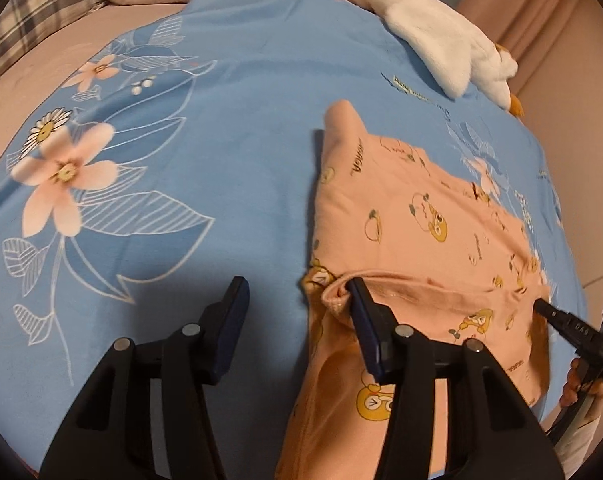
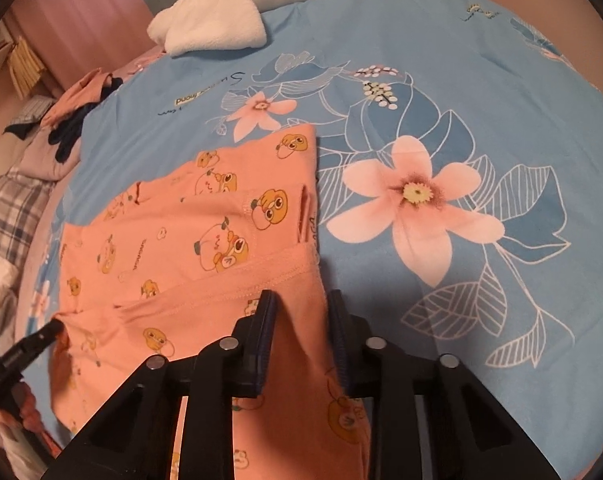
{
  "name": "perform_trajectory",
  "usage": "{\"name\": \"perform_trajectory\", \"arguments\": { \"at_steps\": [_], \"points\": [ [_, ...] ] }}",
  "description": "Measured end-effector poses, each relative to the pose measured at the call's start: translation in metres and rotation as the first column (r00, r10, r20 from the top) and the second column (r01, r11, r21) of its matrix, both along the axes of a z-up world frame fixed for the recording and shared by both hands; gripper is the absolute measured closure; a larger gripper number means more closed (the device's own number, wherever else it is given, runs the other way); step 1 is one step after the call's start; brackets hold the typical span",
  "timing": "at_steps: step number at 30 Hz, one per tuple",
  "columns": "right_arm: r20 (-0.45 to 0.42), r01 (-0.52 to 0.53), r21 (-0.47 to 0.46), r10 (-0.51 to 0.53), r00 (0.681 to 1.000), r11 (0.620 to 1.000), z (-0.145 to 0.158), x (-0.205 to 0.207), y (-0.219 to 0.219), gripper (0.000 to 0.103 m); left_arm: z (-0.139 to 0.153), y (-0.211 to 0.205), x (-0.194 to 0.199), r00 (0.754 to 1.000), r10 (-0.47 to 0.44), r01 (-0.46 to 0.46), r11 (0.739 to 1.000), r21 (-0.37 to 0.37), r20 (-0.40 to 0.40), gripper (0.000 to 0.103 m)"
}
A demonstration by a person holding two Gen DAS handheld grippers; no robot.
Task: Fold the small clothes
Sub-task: 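Grasp the folded hem edge with the left gripper while the right gripper grasps it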
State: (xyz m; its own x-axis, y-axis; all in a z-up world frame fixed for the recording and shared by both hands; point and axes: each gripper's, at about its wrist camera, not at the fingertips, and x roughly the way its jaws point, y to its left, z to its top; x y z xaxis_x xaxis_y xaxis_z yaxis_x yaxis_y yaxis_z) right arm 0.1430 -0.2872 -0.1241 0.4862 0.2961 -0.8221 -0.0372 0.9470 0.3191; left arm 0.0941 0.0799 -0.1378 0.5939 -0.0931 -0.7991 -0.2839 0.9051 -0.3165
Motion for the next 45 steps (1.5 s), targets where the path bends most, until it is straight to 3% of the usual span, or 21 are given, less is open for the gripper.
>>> {"name": "perform_trajectory", "arguments": {
  "at_steps": [4, 7, 14, 15, 16, 18, 23, 30, 38, 45],
  "points": [
    [0.002, -0.007, 0.009, 0.007, 1.000, 1.000, 0.000, 0.000, 0.001, 0.094, 0.012, 0.001, -0.008, 0.999, -0.006, 0.010, 0.996, -0.086, 0.038, 0.050],
    [0.011, -0.001, 0.006, 0.001, 1.000, 1.000, 0.002, -0.001, 0.003, 0.098, 0.014, -0.004, -0.011, 0.997, -0.061, 0.068, 0.984, -0.162, 0.052, 0.045],
    [0.031, 0.013, 0.035, -0.014, 0.999, 0.999, 0.010, -0.007, 0.001, 0.098, -0.001, -0.024, 0.002, 0.995, -0.099, 0.099, 0.990, -0.100, -0.001, 0.046],
    [0.033, 0.014, 0.034, -0.015, 0.999, 0.999, 0.011, -0.008, 0.001, 0.098, -0.002, -0.025, 0.005, 0.996, -0.094, 0.094, 0.991, -0.094, 0.000, 0.050],
    [0.037, 0.014, 0.032, -0.015, 0.999, 0.999, 0.012, -0.009, 0.001, 0.098, -0.003, -0.026, 0.008, 0.996, -0.089, 0.089, 0.992, -0.087, 0.003, 0.072],
    [0.043, 0.016, 0.033, -0.017, 0.999, 0.999, 0.013, -0.010, 0.001, 0.098, -0.005, -0.026, 0.012, 0.997, -0.077, 0.076, 0.995, -0.063, -0.014, 0.097],
    [0.065, 0.016, 0.039, -0.018, 0.998, 0.999, 0.021, -0.016, -0.001, 0.098, 0.001, -0.020, 0.007, 0.998, -0.059, 0.059, 0.995, -0.075, 0.004, 0.097],
    [0.126, 0.007, 0.056, -0.014, 0.992, 0.998, 0.045, -0.029, 0.000, 0.098, 0.035, -0.018, -0.012, 0.994, -0.052, 0.061, 0.993, -0.096, 0.092, 0.098],
    [0.221, 0.001, 0.063, -0.014, 0.975, 0.998, 0.080, -0.040, -0.003, 0.098, 0.077, -0.020, -0.025, 0.974, -0.075, 0.096, 0.991, -0.092, 0.212, 0.099],
    [0.275, -0.001, 0.066, -0.017, 0.961, 0.998, 0.100, -0.042, -0.005, 0.098, 0.101, -0.018, -0.024, 0.959, -0.093, 0.121, 0.989, -0.090, 0.267, 0.099]
  ]
}}
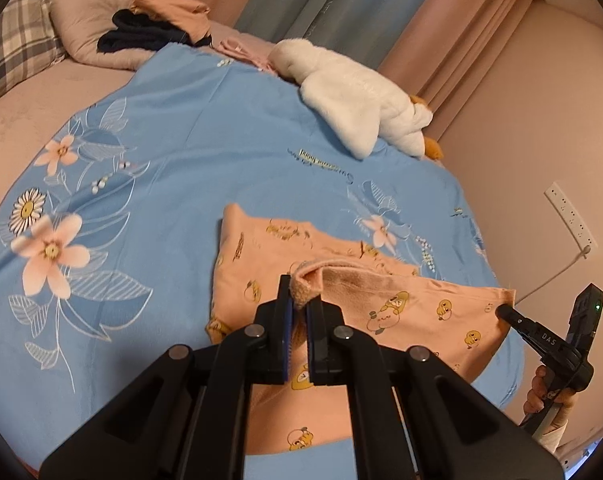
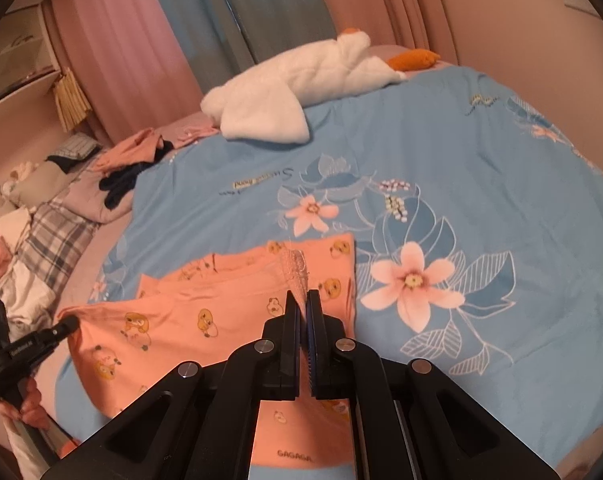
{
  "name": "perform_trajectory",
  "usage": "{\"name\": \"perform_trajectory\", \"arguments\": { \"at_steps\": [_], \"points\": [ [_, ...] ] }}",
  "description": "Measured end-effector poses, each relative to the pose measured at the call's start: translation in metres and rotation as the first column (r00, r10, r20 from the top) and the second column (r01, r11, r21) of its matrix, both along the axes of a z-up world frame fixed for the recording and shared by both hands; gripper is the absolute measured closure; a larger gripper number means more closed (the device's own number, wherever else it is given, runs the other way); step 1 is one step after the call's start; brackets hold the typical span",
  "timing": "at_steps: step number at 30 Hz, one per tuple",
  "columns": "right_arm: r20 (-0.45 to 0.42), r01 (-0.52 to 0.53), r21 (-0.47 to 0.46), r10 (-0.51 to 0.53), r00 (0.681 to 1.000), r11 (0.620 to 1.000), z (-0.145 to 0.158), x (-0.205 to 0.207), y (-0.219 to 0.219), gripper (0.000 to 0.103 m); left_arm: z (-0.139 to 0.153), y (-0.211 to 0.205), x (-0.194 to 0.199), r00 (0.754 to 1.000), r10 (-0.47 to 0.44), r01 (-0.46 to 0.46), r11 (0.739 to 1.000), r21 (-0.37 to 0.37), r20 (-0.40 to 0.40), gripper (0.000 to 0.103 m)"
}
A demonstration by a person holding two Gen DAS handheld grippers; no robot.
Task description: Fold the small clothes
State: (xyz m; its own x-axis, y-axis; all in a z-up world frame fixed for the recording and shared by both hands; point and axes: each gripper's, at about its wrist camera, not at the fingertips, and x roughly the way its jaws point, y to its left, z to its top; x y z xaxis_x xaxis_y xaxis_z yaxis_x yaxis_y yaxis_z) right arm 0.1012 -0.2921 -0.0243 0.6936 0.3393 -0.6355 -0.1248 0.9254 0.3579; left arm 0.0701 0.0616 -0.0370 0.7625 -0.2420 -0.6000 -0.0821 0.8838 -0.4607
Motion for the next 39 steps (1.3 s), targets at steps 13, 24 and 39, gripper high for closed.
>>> {"name": "perform_trajectory", "arguments": {
  "at_steps": [13, 24, 39],
  "points": [
    [0.026, -0.013, -0.009, 0.014, 1.000, 1.000, 0.014, 0.036, 0.004, 0.098, 0.011, 0.009, 0.044, 1.000, -0.003, 0.003, 1.000, 0.015, 0.007, 0.099],
    [-0.077, 0.000, -0.068, -0.005, 0.997, 0.998, -0.016, 0.114, 0.017, 0.098, -0.026, 0.025, 0.127, 0.994, 0.024, -0.021, 0.999, 0.031, -0.109, 0.099],
    [-0.265, -0.005, -0.200, -0.050, 0.963, 0.980, -0.089, 0.172, 0.030, 0.098, -0.102, 0.037, 0.186, 0.951, 0.054, -0.024, 0.995, 0.100, -0.305, 0.096]
  ]
}}
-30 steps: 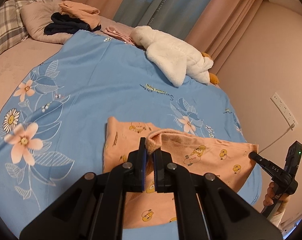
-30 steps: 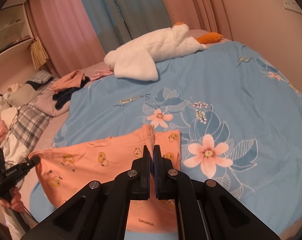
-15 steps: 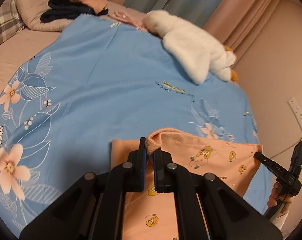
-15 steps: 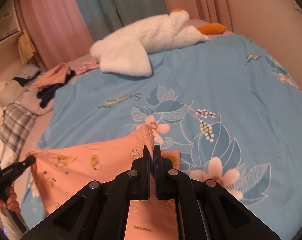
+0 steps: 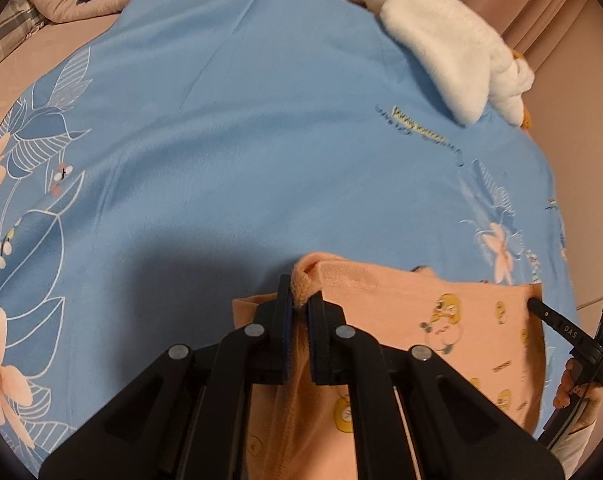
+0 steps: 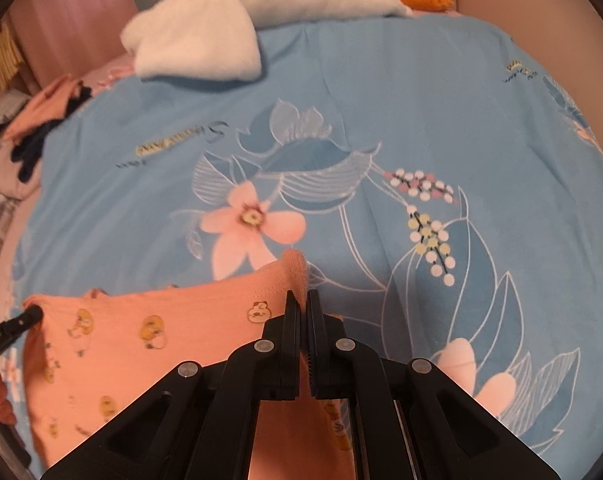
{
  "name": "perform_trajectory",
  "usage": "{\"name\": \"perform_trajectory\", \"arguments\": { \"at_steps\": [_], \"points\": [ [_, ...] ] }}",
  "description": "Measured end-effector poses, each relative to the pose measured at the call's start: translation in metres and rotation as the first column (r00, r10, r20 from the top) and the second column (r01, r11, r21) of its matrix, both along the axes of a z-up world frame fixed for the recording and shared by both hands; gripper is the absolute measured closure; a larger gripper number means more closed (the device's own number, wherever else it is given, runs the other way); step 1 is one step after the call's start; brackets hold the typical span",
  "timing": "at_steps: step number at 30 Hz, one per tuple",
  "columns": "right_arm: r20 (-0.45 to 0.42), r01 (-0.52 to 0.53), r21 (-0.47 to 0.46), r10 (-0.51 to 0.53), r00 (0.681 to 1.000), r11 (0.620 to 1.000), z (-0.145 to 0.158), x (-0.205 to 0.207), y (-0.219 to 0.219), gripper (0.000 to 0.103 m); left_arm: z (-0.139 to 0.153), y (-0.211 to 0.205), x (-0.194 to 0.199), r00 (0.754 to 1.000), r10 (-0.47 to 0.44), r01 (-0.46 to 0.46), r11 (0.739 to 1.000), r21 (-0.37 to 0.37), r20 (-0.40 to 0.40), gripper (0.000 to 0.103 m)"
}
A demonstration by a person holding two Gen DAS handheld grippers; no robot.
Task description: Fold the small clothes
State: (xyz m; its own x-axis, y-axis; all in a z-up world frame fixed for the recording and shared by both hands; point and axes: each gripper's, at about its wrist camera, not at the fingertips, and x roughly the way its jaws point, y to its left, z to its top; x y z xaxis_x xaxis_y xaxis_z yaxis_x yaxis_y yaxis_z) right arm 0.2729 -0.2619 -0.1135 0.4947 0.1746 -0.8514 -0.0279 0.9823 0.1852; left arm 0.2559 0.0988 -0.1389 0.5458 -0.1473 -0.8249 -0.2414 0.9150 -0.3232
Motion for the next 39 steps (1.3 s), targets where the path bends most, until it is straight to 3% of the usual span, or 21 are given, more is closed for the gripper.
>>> {"name": "perform_trajectory", "arguments": {
  "at_steps": [14, 17, 18, 19, 24, 27, 30, 32, 34, 39],
  "points": [
    [-0.029, 0.022, -0.027, -0.023, 0.999, 0.999, -0.015, -0.004, -0.008, 0.098, -0.010, 0.007, 0.004, 1.000, 0.007, -0.007, 1.000, -0.004, -0.023, 0.089],
    [-0.023, 0.026, -0.054, -0.028, 0.999, 0.998, -0.013, -0.001, -0.004, 0.098, -0.006, 0.007, 0.003, 0.999, 0.021, -0.021, 1.000, 0.018, -0.028, 0.070],
    [-0.022, 0.030, -0.062, -0.031, 0.999, 0.998, -0.012, 0.000, -0.002, 0.098, -0.004, 0.007, 0.002, 0.999, 0.033, -0.032, 0.999, 0.035, -0.034, 0.055],
    [-0.021, 0.033, -0.066, -0.034, 0.999, 0.997, -0.011, 0.000, -0.003, 0.098, -0.001, 0.009, -0.001, 0.998, 0.051, -0.048, 0.997, 0.058, -0.039, 0.047],
    [-0.001, 0.069, -0.113, -0.069, 0.998, 0.991, 0.002, -0.006, -0.008, 0.098, 0.020, 0.019, -0.026, 0.997, 0.078, -0.078, 0.996, 0.039, -0.003, 0.036],
    [0.020, 0.085, -0.117, -0.083, 0.996, 0.990, 0.013, -0.011, -0.013, 0.091, 0.036, 0.018, -0.046, 0.996, 0.080, -0.082, 0.996, 0.037, 0.041, 0.027],
    [0.056, 0.090, -0.096, -0.084, 0.995, 0.991, 0.027, -0.022, -0.017, 0.073, 0.050, 0.014, -0.070, 0.995, 0.067, -0.070, 0.997, 0.033, 0.074, 0.022],
    [0.099, 0.093, -0.086, -0.084, 0.992, 0.992, 0.040, -0.037, -0.020, 0.053, 0.055, 0.010, -0.084, 0.995, 0.056, -0.057, 0.998, 0.017, 0.088, 0.019],
    [0.132, 0.095, -0.063, -0.086, 0.988, 0.994, 0.051, -0.049, -0.022, 0.043, 0.060, 0.005, -0.097, 0.994, 0.048, -0.049, 0.999, -0.001, 0.098, 0.017],
    [0.177, 0.085, 0.043, -0.091, 0.980, 0.995, 0.065, -0.088, -0.027, 0.028, 0.061, -0.010, -0.135, 0.991, 0.024, -0.019, 0.999, -0.038, 0.129, 0.013]
  ]
}}
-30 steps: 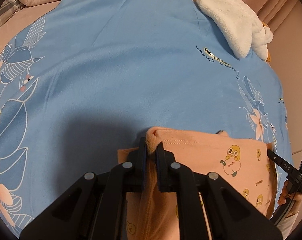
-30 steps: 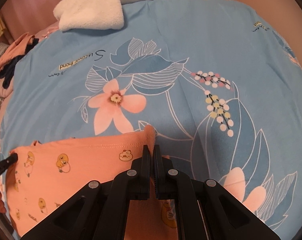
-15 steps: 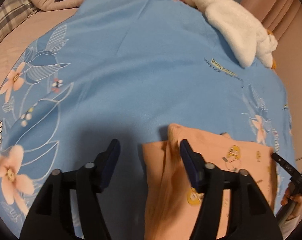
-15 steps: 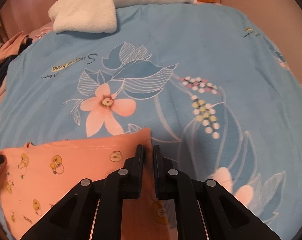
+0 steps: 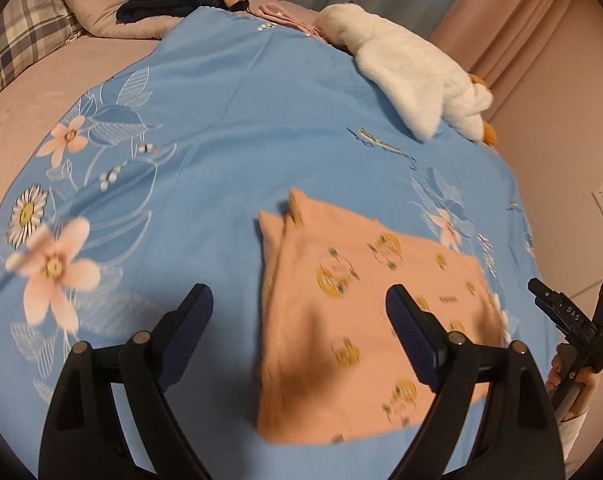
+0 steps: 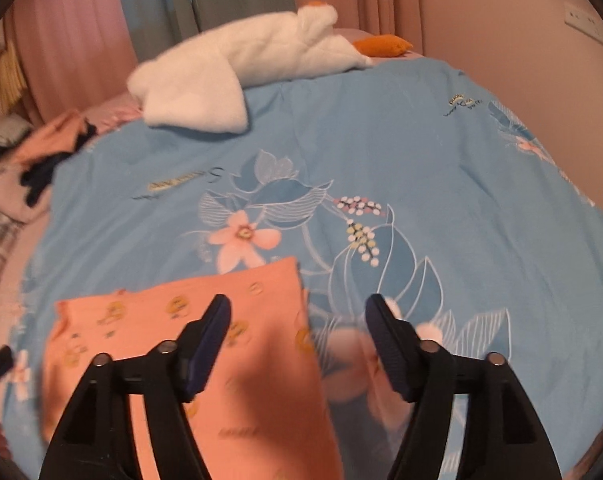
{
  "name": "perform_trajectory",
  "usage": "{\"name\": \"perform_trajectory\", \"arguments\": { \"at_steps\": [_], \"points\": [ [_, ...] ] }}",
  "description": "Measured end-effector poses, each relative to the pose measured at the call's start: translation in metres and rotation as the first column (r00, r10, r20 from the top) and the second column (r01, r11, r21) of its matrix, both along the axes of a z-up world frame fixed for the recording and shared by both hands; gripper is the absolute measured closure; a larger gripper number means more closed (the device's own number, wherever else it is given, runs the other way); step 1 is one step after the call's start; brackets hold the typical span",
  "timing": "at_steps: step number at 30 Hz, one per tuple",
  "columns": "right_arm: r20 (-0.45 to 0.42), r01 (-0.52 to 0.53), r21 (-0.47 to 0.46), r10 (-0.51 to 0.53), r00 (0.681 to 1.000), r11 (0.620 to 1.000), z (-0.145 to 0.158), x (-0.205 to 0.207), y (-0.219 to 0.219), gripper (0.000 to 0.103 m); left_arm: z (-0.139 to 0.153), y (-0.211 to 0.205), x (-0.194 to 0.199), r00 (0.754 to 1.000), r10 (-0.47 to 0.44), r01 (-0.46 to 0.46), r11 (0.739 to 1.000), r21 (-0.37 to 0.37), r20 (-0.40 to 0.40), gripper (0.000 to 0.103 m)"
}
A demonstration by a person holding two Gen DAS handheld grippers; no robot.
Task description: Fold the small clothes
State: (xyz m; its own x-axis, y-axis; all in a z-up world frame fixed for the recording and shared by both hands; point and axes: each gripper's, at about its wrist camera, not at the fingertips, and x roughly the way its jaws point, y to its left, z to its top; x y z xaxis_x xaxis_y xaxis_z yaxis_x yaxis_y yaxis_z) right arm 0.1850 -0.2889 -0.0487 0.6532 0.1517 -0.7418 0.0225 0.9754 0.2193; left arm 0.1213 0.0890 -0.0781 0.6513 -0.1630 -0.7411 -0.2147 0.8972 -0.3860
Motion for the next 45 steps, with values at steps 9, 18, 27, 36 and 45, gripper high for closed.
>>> {"name": "perform_trajectory", "arguments": {
  "at_steps": [9, 18, 27, 36, 45],
  "points": [
    [-0.062, 0.022, 0.141, -0.014, 0.998, 0.990, -0.032, -0.063, -0.008, 0.025, -0.048, -0.009, -0.025, 0.995, 0.002, -0.013, 0.994, -0.113, -0.098, 0.014],
    [-0.192, 0.088, 0.289, -0.033, 0.981, 0.953, -0.085, -0.095, -0.014, 0.025, -0.068, -0.016, -0.020, 0.994, -0.025, 0.007, 0.986, -0.165, -0.108, 0.023],
    [-0.137, 0.079, 0.450, -0.019, 0.990, 0.889, -0.098, -0.080, -0.002, 0.026, -0.078, -0.020, -0.003, 0.993, -0.063, 0.038, 0.972, -0.234, -0.100, 0.056],
    [-0.123, 0.095, 0.455, -0.043, 0.991, 0.885, -0.107, -0.047, 0.013, 0.077, -0.077, -0.032, 0.005, 0.991, -0.075, 0.052, 0.979, -0.195, -0.113, 0.091],
    [-0.070, 0.043, 0.396, -0.017, 0.997, 0.917, -0.059, -0.076, 0.008, 0.090, -0.043, -0.040, -0.027, 0.992, -0.108, 0.088, 0.963, -0.254, -0.066, 0.093]
  ]
}}
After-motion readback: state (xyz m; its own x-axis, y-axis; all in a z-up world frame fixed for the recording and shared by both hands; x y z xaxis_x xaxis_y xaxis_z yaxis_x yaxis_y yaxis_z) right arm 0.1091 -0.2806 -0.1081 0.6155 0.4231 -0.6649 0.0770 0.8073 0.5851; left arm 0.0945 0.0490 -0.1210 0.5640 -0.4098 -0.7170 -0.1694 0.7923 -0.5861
